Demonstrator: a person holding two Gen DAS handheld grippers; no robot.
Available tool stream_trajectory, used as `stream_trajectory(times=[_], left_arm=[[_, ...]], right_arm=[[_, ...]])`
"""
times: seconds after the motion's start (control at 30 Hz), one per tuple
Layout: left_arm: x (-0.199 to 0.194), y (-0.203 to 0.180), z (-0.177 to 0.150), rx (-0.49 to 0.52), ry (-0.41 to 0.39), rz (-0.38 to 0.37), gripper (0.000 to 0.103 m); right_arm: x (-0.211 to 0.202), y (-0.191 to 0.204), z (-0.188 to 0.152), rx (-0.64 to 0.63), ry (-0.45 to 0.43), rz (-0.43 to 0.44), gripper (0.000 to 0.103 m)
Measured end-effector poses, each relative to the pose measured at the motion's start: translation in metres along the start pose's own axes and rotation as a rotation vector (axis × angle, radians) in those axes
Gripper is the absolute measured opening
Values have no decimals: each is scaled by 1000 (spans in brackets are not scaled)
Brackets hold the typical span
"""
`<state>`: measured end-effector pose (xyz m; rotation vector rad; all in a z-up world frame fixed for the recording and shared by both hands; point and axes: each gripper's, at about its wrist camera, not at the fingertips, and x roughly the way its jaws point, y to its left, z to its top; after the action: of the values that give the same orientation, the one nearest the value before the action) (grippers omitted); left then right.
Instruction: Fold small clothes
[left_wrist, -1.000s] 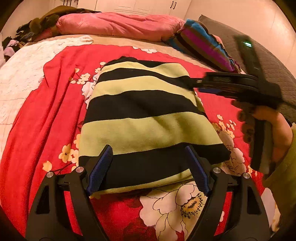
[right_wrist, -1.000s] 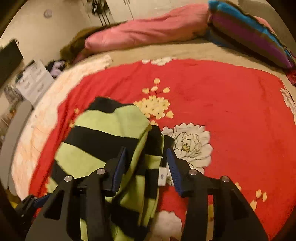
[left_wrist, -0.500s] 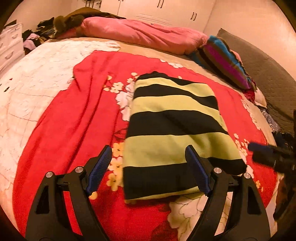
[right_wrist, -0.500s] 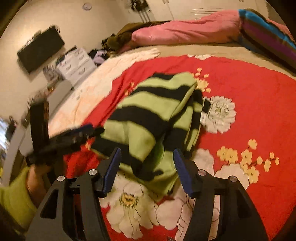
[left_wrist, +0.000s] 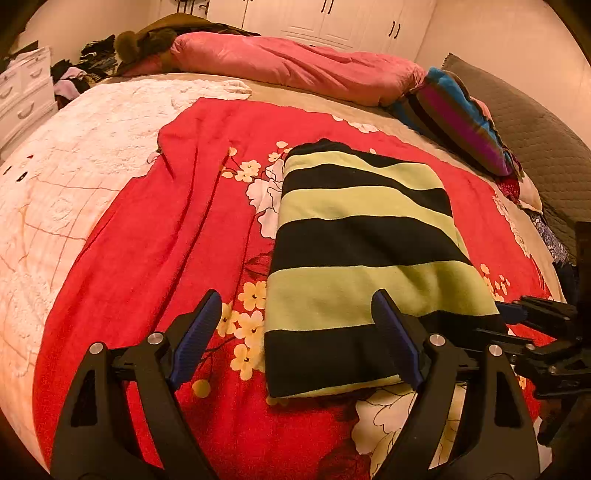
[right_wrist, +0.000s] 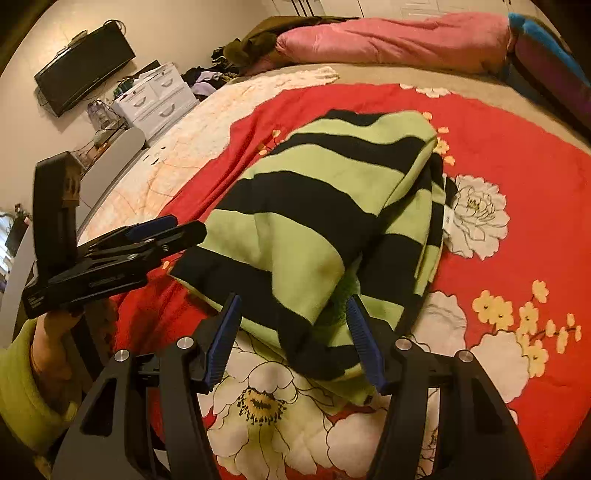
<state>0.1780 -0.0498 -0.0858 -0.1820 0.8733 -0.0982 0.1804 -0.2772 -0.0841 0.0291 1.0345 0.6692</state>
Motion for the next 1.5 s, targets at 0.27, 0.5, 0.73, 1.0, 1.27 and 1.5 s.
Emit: stream_trajectory(times=[0.27,0.5,0.73,1.0,1.27,1.5], left_arm=[[1,-1,0,1,2,-1,76],[-5,-4,1,17,-11,-6,76],[0,-15,-1,65,16,-12,77],[7,-15,-7,76,52,-4,77],[1,-17,-5,82,25,-11,80],[-5,-20,-2,94,-5,5,88]], right_arm=[[-3,-11,1,76,9,79,40],[-36,-17,1,131,-62,190,11],[-38,-32,-18,164,-15,109,10],[-11,-46,-38,261,28,27,12],[-31,-31,-32,216,-19,-32,40],[-57,-31,-23,218,-110,-83,73]])
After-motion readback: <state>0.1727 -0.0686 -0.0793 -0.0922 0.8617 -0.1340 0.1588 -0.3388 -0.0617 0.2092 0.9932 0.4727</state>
